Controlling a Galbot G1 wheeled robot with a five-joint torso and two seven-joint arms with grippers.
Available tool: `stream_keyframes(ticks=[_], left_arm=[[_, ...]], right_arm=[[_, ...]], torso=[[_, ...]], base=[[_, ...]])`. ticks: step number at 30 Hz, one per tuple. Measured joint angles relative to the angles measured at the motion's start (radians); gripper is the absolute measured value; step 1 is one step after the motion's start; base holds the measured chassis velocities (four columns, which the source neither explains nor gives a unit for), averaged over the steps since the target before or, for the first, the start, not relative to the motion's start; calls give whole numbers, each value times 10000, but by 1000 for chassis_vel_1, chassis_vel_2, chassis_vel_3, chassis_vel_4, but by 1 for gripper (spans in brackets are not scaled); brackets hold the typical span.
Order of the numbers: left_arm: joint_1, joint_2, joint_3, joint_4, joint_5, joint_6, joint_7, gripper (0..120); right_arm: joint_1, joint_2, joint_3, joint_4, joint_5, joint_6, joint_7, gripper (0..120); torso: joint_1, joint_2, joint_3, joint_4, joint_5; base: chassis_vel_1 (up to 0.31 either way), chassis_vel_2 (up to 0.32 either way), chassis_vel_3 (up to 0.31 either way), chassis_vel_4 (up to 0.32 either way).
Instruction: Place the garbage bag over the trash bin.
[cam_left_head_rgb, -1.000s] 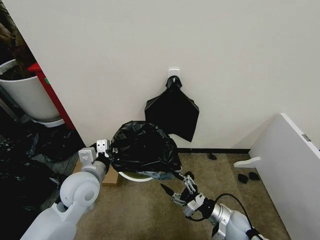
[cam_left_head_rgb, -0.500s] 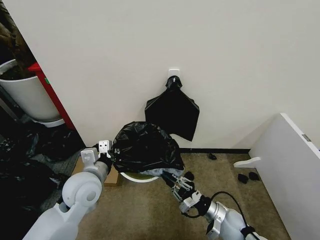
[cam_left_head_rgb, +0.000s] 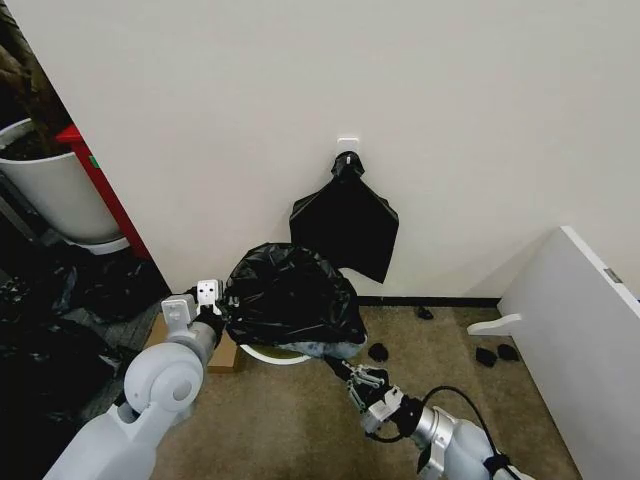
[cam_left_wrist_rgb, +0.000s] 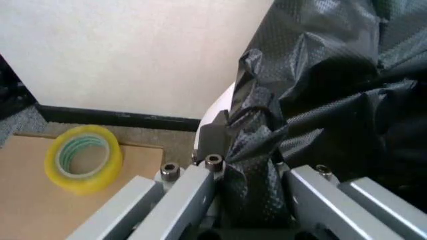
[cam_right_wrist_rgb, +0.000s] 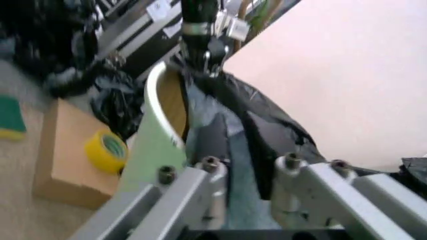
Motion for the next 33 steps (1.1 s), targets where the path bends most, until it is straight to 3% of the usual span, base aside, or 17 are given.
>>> stream_keyframes(ticks=[3, 4, 7, 13, 18, 20, 23, 27, 32, 33], left_arm=[[43, 3, -9, -6, 1, 0, -8, 0], [43, 3, -9, -6, 1, 0, -8, 0], [62, 2, -10, -36, 3, 0, -19, 0], [74, 6, -9, -68, 3, 0, -51, 0], [124, 13, -11, -144, 3, 15, -94, 0], [138, 14, -11, -176, 3, 24, -105, 0], [149, 12, -10, -225, 3, 37, -119, 0], [146, -7, 41, -253, 4, 56, -132, 0], [134, -55, 94, -242, 14, 60, -140, 0], [121, -76, 113, -233, 17, 61, -146, 0]], right_arm=[[-240, -230, -19, 356, 421, -891, 46, 27], [-240, -230, -19, 356, 421, -891, 46, 27], [-267, -284, -32, 420, 470, -1275, 82, 41], [-199, -234, 57, 333, 108, -1297, -116, 58], [-25, -104, 184, 98, -355, -921, -894, 81], [13, -74, 192, 61, -430, -909, -926, 83], [67, -23, 190, 26, -495, -964, -900, 81], [103, 14, 130, 30, -746, -1297, -545, 58], [111, 16, 148, -20, -887, -1316, -494, 47], [111, 15, 155, -38, -918, -1316, -471, 40]], torso=[[0, 0, 0, -1, -2], [0, 0, 0, -1, -2], [0, 0, 0, 0, 0], [0, 0, 0, 0, 0], [0, 0, 0, 0, 0], [0, 0, 0, 0, 0], [0, 0, 0, 0, 1], [0, 0, 0, 0, 0], [0, 0, 0, 0, 0], [0, 0, 0, 0, 0]], base=[[0, 0, 0, 0], [0, 0, 0, 0], [0, 0, 0, 0], [0, 0, 0, 0], [0, 0, 0, 0], [0, 0, 0, 0], [0, 0, 0, 0], [0, 0, 0, 0], [0, 0, 0, 0], [0, 0, 0, 0]])
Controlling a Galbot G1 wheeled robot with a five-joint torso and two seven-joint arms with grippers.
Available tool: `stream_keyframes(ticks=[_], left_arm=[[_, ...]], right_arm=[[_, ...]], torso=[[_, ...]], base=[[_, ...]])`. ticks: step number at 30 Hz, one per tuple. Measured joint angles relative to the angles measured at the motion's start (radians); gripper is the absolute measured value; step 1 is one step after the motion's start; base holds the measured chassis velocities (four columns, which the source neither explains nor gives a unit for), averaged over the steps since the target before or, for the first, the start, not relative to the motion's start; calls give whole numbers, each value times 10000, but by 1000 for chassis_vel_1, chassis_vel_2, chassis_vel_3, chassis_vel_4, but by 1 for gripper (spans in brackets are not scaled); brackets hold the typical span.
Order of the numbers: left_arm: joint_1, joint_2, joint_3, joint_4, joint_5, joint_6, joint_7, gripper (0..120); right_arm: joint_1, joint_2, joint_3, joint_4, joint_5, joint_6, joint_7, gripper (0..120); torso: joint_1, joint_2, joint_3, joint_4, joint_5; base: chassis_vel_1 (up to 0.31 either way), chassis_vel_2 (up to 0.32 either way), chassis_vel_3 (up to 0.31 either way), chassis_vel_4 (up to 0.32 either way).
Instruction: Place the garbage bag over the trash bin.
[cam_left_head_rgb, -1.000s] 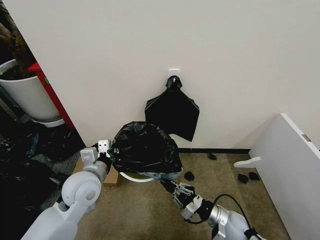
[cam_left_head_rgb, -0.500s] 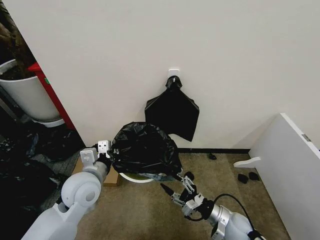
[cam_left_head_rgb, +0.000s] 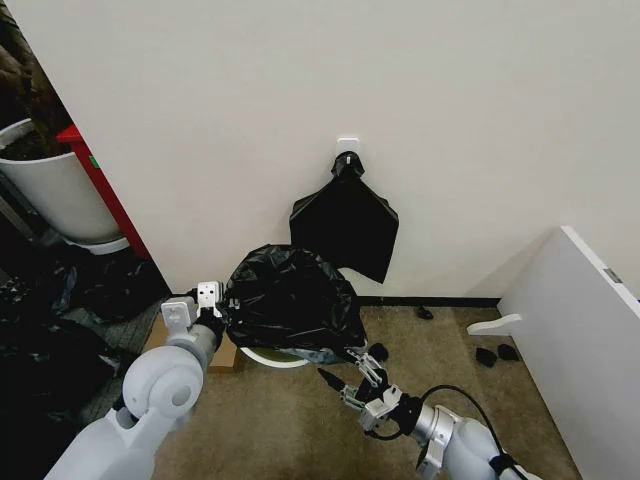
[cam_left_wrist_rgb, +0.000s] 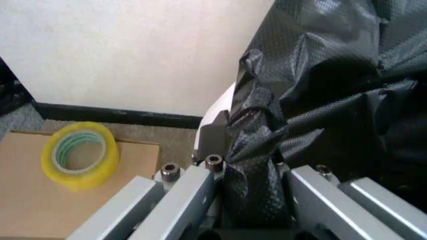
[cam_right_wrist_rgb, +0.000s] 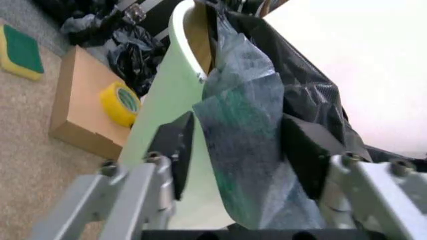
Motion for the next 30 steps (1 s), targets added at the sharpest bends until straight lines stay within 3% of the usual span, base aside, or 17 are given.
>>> stream_keyframes(ticks=[5, 11, 17, 20, 23, 24, 27, 30], left_arm=[[-48, -26, 37, 23, 1, 4, -10, 0], [-84, -73, 67, 109, -19, 5, -30, 0], [-146, -237, 41, 97, -425, -68, -141, 0], [-199, -374, -86, -70, -1122, -64, -356, 0], [-292, -571, -390, -508, -2765, 131, -832, 0], [-292, -571, -390, -508, -2765, 131, -832, 0], [-305, -655, -641, -1051, -4003, 434, -1313, 0], [-230, -576, -659, -1196, -4066, 542, -1383, 0]], right_arm=[[1, 11, 11, -32, -47, 77, 63, 22], [98, 82, -162, -140, 883, 968, -584, 0], [181, 192, -490, -289, 2039, 1413, -1833, 0], [263, 267, -510, -454, 2085, 1414, -2220, 0], [514, 359, -394, -738, 2037, 1415, -3032, 0], [514, 359, -394, -738, 2037, 1415, -3032, 0], [963, 488, -97, -1259, 907, 1422, -2996, 0], [1215, 573, 191, -1610, -401, 1459, -2050, 0]], torso=[[0, 0, 0, 0, 0], [0, -2, 0, 0, -1], [0, -2, 0, 0, 0], [0, -2, 0, 0, 0], [0, -2, 0, 0, 1], [0, -2, 0, 0, 1], [0, -2, 0, 0, 3], [0, -2, 0, 0, 2]], base=[[0, 0, 0, 0], [0, 0, 0, 0], [0, 0, 0, 0], [0, 0, 0, 0], [0, 0, 0, 0], [0, 0, 0, 0], [0, 0, 0, 0], [0, 0, 0, 0]])
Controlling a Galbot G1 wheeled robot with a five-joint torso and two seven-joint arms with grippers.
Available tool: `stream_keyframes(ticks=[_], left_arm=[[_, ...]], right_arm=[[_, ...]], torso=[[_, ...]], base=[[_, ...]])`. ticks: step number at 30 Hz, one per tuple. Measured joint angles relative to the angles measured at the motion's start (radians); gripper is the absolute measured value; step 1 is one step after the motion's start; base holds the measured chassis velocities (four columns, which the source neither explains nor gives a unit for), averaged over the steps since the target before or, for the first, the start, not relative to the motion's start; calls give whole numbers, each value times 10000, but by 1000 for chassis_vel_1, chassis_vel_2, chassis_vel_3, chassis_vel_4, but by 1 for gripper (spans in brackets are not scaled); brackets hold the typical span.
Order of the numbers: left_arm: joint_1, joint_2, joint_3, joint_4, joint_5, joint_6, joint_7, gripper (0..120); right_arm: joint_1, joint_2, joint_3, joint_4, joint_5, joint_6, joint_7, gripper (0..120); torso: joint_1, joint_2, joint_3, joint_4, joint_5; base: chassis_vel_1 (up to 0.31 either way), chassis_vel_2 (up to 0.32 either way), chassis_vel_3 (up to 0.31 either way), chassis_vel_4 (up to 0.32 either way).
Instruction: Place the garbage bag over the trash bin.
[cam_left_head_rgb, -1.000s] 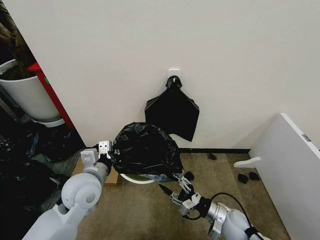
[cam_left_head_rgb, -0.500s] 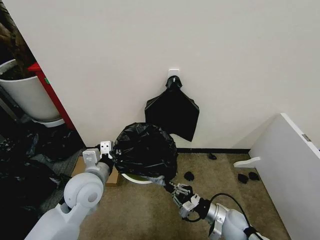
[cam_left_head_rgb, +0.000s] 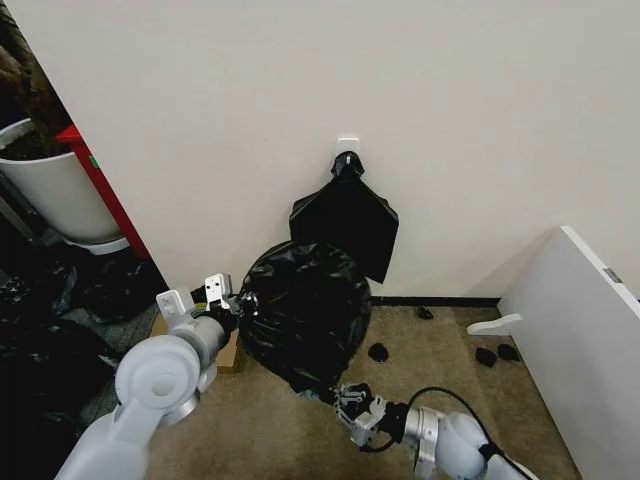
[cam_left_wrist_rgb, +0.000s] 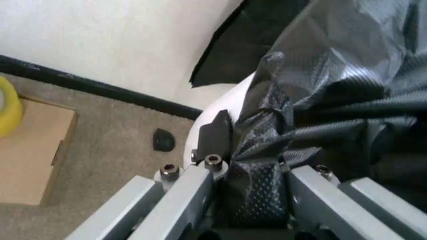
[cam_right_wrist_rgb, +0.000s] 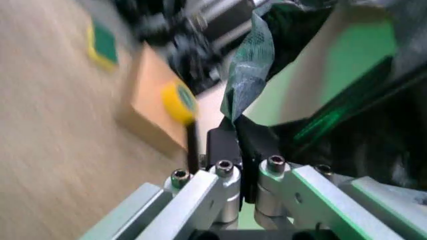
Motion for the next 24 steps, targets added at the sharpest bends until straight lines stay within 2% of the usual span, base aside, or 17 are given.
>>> stream_keyframes(ticks=[1, 5, 9, 10, 11, 12, 15, 16, 17, 18, 20, 21, 23, 24], left_arm=[[0, 0, 0, 0, 0, 0, 0, 0], [94, 268, 20, 88, 441, 41, 29, 0], [65, 322, 43, 210, 616, -8, 116, 0], [37, 324, 73, 272, 771, -106, 199, 0], [19, 323, 140, 353, 1013, -225, 316, 0], [19, 323, 140, 353, 1013, -225, 316, 0], [3, 315, 391, 661, 1963, -668, 703, 0], [3, 315, 391, 661, 1963, -668, 703, 0], [14, 323, 472, 792, 2306, -762, 785, 0], [39, 335, 516, 866, 2510, -819, 838, 0], [48, 339, 529, 888, 2577, -837, 855, 0], [84, 356, 562, 930, 2724, -887, 885, 0], [192, 411, 715, 954, 3011, -1064, 949, 0], [192, 411, 715, 954, 3011, -1064, 949, 0]], right_arm=[[0, 0, 0, 0, 0, 0, 0, 0], [296, 56, 992, -373, -2143, 14, 1592, 0], [265, -110, 1212, -438, -2329, 16, 2168, 0], [181, -266, 1155, -486, -2098, 10, 2524, 4], [36, -462, 1004, -498, -1369, 3, 2614, 10], [36, -462, 1004, -498, -1369, 3, 2614, 10], [-425, -1039, 728, -301, 2730, -3, -13, 24], [-425, -1039, 728, -301, 2730, -3, -13, 24], [-508, -1231, 797, -270, 4562, -11, -1165, 31], [-540, -1337, 922, -225, 5744, -14, -1939, 36], [-557, -1383, 994, -192, 6247, -15, -2247, 38], [-617, -1479, 1115, -68, 7160, -17, -2562, 45], [-720, -1566, 1102, 244, 7851, -22, -1859, 53], [-720, -1566, 1102, 244, 7851, -22, -1859, 53]], torso=[[0, 0, 0, 0, 0], [0, 0, 0, 1, -1], [0, 1, 0, 1, -1], [0, 1, 0, 2, 0], [0, 2, 0, -1, -2], [0, 2, 0, -1, -2], [0, 2, 0, -3, 2], [0, 2, 0, -3, 2], [0, 2, 0, -2, 0], [0, 2, 0, -1, 0], [0, 2, 0, 0, -1], [0, 2, 0, 0, -1], [0, 2, 0, -2, -1], [0, 2, 0, -2, -1]], base=[[0, 0, 0, 0], [0, 0, 0, 0], [0, 0, 0, 0], [0, 0, 0, 0], [0, 0, 0, 0], [0, 0, 0, 0], [0, 0, 0, 0], [0, 0, 0, 0], [0, 0, 0, 0], [0, 0, 0, 0], [0, 0, 0, 0], [0, 0, 0, 0], [0, 0, 0, 0], [0, 0, 0, 0]])
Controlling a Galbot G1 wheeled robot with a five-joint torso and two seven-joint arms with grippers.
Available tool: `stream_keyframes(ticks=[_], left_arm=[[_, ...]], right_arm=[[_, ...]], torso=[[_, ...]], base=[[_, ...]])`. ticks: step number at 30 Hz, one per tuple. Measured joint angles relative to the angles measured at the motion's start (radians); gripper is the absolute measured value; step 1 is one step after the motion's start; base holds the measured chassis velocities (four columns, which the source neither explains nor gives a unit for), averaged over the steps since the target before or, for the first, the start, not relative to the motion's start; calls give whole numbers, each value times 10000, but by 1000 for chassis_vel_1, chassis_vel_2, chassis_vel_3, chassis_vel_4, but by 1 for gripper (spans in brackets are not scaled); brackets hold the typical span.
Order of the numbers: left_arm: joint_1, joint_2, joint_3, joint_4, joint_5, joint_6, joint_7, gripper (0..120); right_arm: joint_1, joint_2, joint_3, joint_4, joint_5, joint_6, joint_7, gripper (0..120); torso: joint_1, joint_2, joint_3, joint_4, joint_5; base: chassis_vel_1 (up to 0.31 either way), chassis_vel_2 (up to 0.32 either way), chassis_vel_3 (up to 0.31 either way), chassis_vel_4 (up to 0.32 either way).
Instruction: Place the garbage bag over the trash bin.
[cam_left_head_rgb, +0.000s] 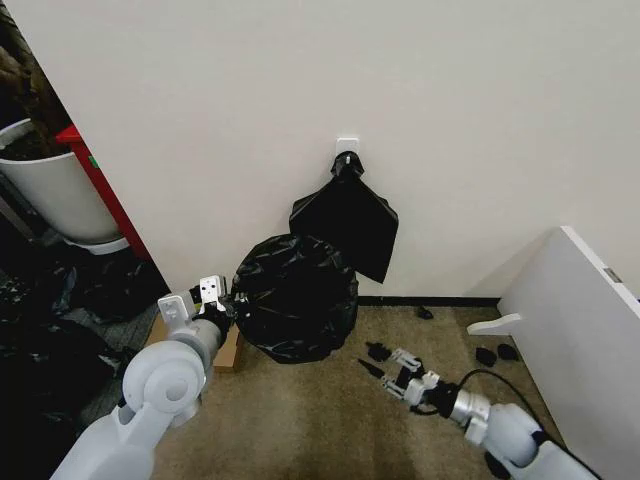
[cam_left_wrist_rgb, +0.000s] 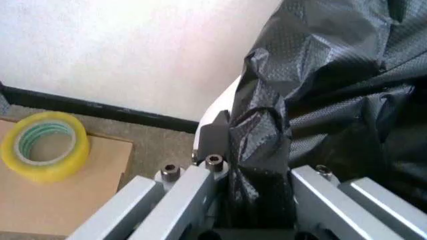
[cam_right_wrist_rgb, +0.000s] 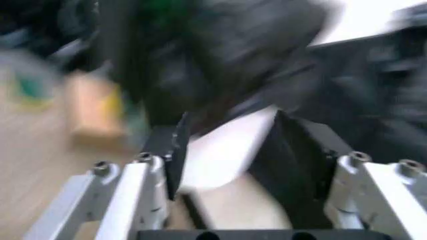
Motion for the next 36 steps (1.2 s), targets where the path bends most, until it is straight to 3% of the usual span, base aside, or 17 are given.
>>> stream_keyframes(ticks=[3, 5, 6, 8, 10, 11, 14, 15, 17, 18, 20, 22, 28, 31, 36], left_arm=[[340, 42, 478, 69, 1043, -553, 343, 0], [418, 32, 572, 86, 1305, -659, 421, 0], [504, -11, 675, 86, 1568, -788, 499, 0], [525, -30, 708, 87, 1652, -848, 533, 0], [575, -101, 837, 105, 2148, -1223, 788, 0], [575, -101, 837, 105, 2148, -1223, 788, 0], [601, -115, 955, 208, 2725, -1818, 1121, 0], [601, -115, 955, 208, 2725, -1818, 1121, 0], [610, -93, 991, 279, 3044, -2132, 1307, 0], [610, -50, 1045, 368, 3386, -2411, 1500, 0], [601, -43, 1066, 396, 3473, -2474, 1550, 0], [474, -40, 1198, 623, 3979, -2794, 1809, 0], [417, -124, 1731, 908, 4569, -3145, 2009, 0], [323, -232, 2193, 1092, 4745, -3224, 2039, 0], [294, -316, 2449, 1244, 4911, -3230, 2040, 0]], right_arm=[[-174, -2, -361, 1227, 332, -1082, 2707, 68], [-231, 10, -491, 1777, 561, -1620, 3319, 68], [-314, 15, -714, 2722, 1141, -2508, 3981, 62], [-345, 13, -802, 3057, 1363, -2829, 4167, 59], [-448, -26, -1330, 4316, 2241, -4460, 5007, 48], [-448, -26, -1330, 4316, 2241, -4460, 5007, 48], [-462, -36, -2327, 5811, 3636, -6898, 6735, 33], [-462, -36, -2327, 5811, 3636, -6898, 6735, 33], [-310, -32, -2831, 6602, 4754, -8307, 7602, 25], [-59, -55, -3103, 7220, 5799, -9553, 8172, 19], [3, -70, -3134, 7352, 6038, -9837, 8264, 17], [328, -112, -3185, 7893, 7203, -11120, 8647, 4], [1325, 6, -3860, 7785, 7765, -11813, 8667, 0], [2335, 460, -4804, 7108, 7768, -12048, 8681, 0], [2992, 868, -5381, 6014, 7192, -12328, 8916, 0]], torso=[[0, 0, 0, 2, -2], [0, 0, 0, 1, -2], [0, 0, -1, 3, -1], [0, 0, 0, 4, -2], [0, 1, -1, 2, -5], [0, 1, -1, 2, -5], [0, 0, -1, 0, -2], [0, 0, -1, 0, -2], [0, 0, -1, 0, -2], [-1, 0, -1, 2, -2], [0, 0, -1, 3, -2], [0, 0, -1, -3, -4], [0, 0, 0, 2, -2], [0, 0, 0, 2, 0], [0, 0, 0, 3, 0]], base=[[0, 0, 0, 0], [0, 0, 0, 0], [0, 0, 0, 0], [0, 0, 0, 0], [0, 0, 0, 0], [0, 0, 0, 0], [0, 0, 0, 0], [0, 0, 0, 0], [0, 0, 0, 0], [0, 0, 0, 0], [0, 0, 0, 0], [0, 0, 0, 0], [0, 0, 0, 0], [0, 0, 0, 0], [0, 0, 0, 0]])
